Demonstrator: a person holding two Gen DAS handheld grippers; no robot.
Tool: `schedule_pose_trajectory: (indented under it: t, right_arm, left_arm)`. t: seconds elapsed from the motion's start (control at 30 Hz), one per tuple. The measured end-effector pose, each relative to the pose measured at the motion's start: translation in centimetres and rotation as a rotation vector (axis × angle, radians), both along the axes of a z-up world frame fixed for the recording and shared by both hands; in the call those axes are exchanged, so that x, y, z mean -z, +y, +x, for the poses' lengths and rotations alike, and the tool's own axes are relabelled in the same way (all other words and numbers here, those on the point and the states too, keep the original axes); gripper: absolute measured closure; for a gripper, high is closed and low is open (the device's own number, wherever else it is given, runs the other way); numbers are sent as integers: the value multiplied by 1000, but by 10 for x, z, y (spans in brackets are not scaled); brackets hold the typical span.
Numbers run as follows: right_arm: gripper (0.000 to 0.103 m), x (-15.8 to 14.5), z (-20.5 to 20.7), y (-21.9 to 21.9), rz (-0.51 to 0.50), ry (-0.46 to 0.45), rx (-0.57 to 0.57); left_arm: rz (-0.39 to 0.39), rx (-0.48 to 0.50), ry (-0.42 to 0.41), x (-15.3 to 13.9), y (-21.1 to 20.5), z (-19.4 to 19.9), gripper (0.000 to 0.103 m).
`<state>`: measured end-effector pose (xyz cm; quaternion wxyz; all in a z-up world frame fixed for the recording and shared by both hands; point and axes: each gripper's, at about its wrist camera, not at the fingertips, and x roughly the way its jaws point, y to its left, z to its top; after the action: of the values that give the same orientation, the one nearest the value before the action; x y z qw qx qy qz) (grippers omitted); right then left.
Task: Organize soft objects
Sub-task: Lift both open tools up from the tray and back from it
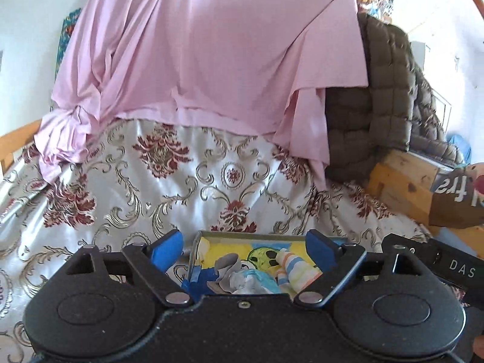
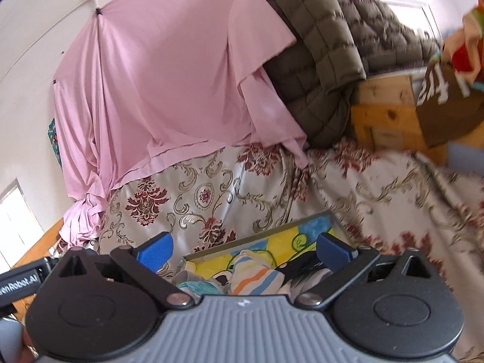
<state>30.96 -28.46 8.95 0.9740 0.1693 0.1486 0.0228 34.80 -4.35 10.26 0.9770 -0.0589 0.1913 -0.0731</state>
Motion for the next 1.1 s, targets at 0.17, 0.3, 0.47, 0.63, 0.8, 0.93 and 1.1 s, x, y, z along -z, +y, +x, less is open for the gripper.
schedule_pose_trajectory:
  t: [0.17,0.3,0.47,0.63,0.8,0.93,1.1]
  right_arm:
    - [0,-5,-22,-3,9,-15,-2]
    - [0,-6,-39,-7,6,-11,2]
    - [0,-5,-61,-9,-23,-10,14]
    - [0,-5,-86,-11,-56,-21,26]
    - [0,-6,-111,-12,-72,-46,31]
    - [0,-5,-126,-14,-78,-57,31]
    - [0,1,-149,-16,-108,-73,35]
  left_arm:
    - [14,8,-19,-10,-3,-25,6]
    - [34,17,-40,-17,-8,-45,3]
    - [32,12,-50,-20,-10,-69,1]
    - [24,0,-53,-18,-10,-96,1]
    - [26,-9,-57,-15,-11,-120,1]
    - [24,-23,-59,-11,-12,-136,1]
    - [30,-46,-60,-5,-11,-153,1]
